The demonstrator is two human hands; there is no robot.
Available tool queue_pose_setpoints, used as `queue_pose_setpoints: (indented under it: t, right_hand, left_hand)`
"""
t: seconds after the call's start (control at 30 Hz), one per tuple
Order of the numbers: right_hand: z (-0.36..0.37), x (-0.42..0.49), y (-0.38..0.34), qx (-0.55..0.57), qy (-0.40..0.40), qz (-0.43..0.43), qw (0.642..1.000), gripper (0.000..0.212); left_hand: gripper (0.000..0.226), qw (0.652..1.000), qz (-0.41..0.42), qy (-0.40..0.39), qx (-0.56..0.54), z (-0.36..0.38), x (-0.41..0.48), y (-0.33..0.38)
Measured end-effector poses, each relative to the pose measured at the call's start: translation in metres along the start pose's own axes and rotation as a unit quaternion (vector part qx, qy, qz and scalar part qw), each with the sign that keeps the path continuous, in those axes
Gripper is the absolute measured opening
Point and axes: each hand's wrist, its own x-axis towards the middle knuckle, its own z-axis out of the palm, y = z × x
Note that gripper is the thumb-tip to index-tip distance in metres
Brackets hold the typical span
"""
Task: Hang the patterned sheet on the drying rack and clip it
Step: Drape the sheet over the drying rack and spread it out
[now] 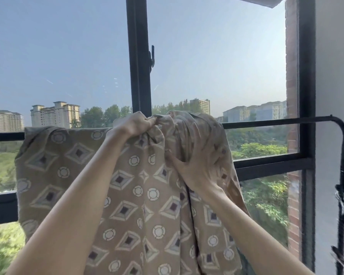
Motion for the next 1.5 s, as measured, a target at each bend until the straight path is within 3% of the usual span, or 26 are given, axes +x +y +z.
queue_pose_setpoints:
  t: [0.13,0.3,0.43,0.7,0.83,1.03,1.17,1.27,1.33,1.4,1.5]
  right_hand:
    - [0.012,-0.024,0.018,0.092,-0.107,0.138,0.980,0.129]
    - [0.018,-0.032,0.018,0.268,-0.205,0.114,0.934,0.130]
    - [0.013,-0.040,0.019,0.253,-0.114,0.029,0.960,0.115]
    - [-0.021,-0.021,0.027,0.162,0.048,-0.059,0.984,0.091]
    - [-0.047,0.021,0.019,0.131,0.148,-0.087,0.976,0.071]
    - [-0.071,0.117,-0.026,0.075,0.242,-0.088,0.963,0.033]
    - [-0.088,0.186,-0.071,0.057,0.279,-0.098,0.954,0.030]
    - [-0.077,0.200,-0.070,0.025,0.192,-0.107,0.975,0.036]
    - [-0.054,0.194,-0.048,-0.058,0.099,-0.094,0.989,0.037]
    - [-0.034,0.178,-0.026,-0.114,0.003,-0.070,0.991,0.026]
    - [-0.031,0.171,-0.017,-0.050,-0.063,-0.061,0.995,0.009]
  left_hand:
    - [0.055,1.000,0.002,0.005,0.007,-0.005,-0.006,0.003]
    - [0.073,1.000,0.005,0.006,0.028,-0.012,-0.018,0.007]
    - [0.069,1.000,0.014,0.000,0.011,-0.017,-0.025,0.004]
    - [0.059,0.999,0.010,0.025,0.031,-0.020,-0.027,0.012]
    - [0.067,1.000,-0.001,0.005,0.020,-0.024,-0.025,0.008]
    - [0.061,0.999,-0.005,0.046,0.021,-0.022,-0.023,0.016]
    - [0.056,0.994,-0.018,0.096,0.039,-0.019,-0.023,0.005]
    - [0.070,0.994,-0.028,0.098,0.031,-0.022,-0.029,-0.001]
    - [0.079,0.994,-0.013,0.106,0.031,-0.020,-0.033,0.003]
    - [0.078,0.994,-0.023,0.103,0.041,-0.018,-0.038,0.012]
    - [0.085,0.994,-0.026,0.079,0.070,-0.017,-0.043,0.022]
